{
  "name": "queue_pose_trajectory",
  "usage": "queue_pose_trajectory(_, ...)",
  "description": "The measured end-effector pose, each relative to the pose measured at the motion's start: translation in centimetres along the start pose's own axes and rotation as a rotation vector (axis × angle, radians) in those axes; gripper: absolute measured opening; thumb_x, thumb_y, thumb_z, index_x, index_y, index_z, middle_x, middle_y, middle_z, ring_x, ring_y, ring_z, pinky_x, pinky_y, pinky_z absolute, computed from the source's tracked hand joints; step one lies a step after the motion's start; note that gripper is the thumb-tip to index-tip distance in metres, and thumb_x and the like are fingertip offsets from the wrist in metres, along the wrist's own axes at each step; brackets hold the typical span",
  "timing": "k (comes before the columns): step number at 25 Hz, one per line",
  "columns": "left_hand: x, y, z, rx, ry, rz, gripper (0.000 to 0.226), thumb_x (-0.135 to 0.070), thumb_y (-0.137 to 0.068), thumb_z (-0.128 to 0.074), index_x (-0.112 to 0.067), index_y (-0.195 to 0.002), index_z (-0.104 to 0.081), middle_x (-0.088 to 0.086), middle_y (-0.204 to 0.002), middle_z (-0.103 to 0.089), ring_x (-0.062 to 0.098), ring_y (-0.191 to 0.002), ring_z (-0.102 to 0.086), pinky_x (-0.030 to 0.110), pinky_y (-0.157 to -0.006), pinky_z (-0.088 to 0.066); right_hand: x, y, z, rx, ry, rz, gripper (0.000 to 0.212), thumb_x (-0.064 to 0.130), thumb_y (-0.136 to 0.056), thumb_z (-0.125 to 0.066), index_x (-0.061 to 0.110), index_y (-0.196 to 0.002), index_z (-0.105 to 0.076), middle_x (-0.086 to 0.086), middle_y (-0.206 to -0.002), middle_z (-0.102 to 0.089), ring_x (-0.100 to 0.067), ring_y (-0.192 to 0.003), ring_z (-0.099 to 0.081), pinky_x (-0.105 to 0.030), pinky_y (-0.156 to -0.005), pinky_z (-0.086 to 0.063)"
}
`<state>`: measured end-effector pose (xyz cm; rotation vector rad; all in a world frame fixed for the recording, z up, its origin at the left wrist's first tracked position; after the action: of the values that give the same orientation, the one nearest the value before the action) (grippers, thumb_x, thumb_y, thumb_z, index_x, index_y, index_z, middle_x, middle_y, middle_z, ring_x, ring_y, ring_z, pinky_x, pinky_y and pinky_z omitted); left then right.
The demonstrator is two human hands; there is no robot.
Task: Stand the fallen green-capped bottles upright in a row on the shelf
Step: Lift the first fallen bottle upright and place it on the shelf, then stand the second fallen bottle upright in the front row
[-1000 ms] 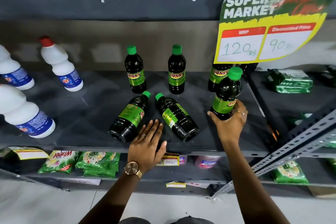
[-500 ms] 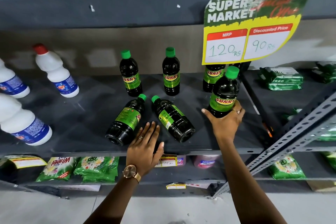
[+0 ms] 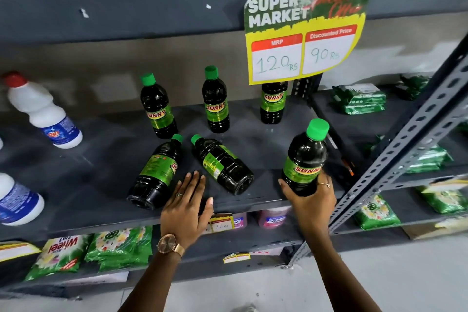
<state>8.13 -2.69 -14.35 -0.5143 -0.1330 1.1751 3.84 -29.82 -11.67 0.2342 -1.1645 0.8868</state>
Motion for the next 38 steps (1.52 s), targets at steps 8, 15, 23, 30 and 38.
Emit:
queue_pose_trajectory(8, -0.2, -0.1, 0.3, 0.006, -0.01, -0.005, 0.054, -0.042, -0.093, -0.035, -0.008, -0.13, -0.055, 0.01, -0.139, -0.052, 0.023, -0.131, -0.046, 0.038, -0.106, -0.038, -0.4, 1.0, 0.5, -0.002, -0.002, 0.014, 0.079, 0.032, -0.064, -0.087, 0.003, -0.13, -0.054, -0.014, -0.118, -0.06, -0.01, -0.102, -0.049, -0.013, -0.086, -0.035)
queue_pose_trajectory(15, -0.2, -0.3, 0.8, 0.104, 0.011, 0.018, 0.055, -0.044, -0.094, -0.035, -0.007, -0.13, -0.054, 0.011, -0.139, -0.052, 0.022, -0.134, -0.042, 0.038, -0.11, -0.035, -0.4, 1.2, 0.4, 0.0, 0.023, 0.022, 0.078, 0.03, -0.064, -0.087, 0.002, -0.129, -0.054, -0.016, -0.118, -0.059, -0.016, -0.105, -0.052, -0.012, -0.087, -0.034)
queue_pose_trajectory(23, 1.6, 0.2, 8.5, 0.032, 0.361, -0.177, 0.052, -0.038, -0.094, -0.047, -0.007, -0.135, -0.047, 0.009, -0.145, -0.045, 0.022, -0.14, -0.033, 0.037, -0.116, -0.026, 2.8, 10.6, 1.4, -0.006, -0.056, 0.166, 0.073, 0.049, -0.075, -0.072, 0.01, -0.132, -0.046, 0.002, -0.124, -0.045, -0.023, -0.115, -0.049, -0.044, -0.097, -0.045)
queue_pose_trajectory(30, 15.8, -2.5, 8.2, 0.135, 0.267, 0.192, 0.046, -0.025, -0.095, -0.043, -0.005, -0.136, -0.045, 0.016, -0.147, -0.041, 0.027, -0.142, -0.027, 0.032, -0.114, -0.016, 11.2, 1.9, -8.2, 0.496, 0.414, 0.069, 0.076, 0.045, -0.069, -0.079, 0.003, -0.126, -0.053, -0.02, -0.124, -0.057, -0.038, -0.113, -0.053, -0.041, -0.093, -0.043)
queue_pose_trajectory(38, 18.3, -1.6, 4.5, 0.292, 0.082, 0.144, 0.081, -0.054, -0.083, -0.011, -0.005, -0.143, -0.033, 0.018, -0.153, -0.028, 0.032, -0.144, -0.018, 0.041, -0.118, -0.005, 11.0, -0.4, -11.5, 0.749, 0.2, -0.233, 0.041, 0.023, -0.059, -0.087, 0.011, -0.091, -0.065, -0.008, -0.08, -0.07, -0.024, -0.072, -0.068, -0.026, -0.058, -0.051)
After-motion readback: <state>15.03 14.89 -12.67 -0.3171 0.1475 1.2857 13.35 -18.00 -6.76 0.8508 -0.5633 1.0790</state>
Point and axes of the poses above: each hand's wrist, its own y-axis away from the middle knuckle, its own z-axis out of the back of the hand, x = y × z, the point moved 2 cm from there along -y, towards the middle knuckle
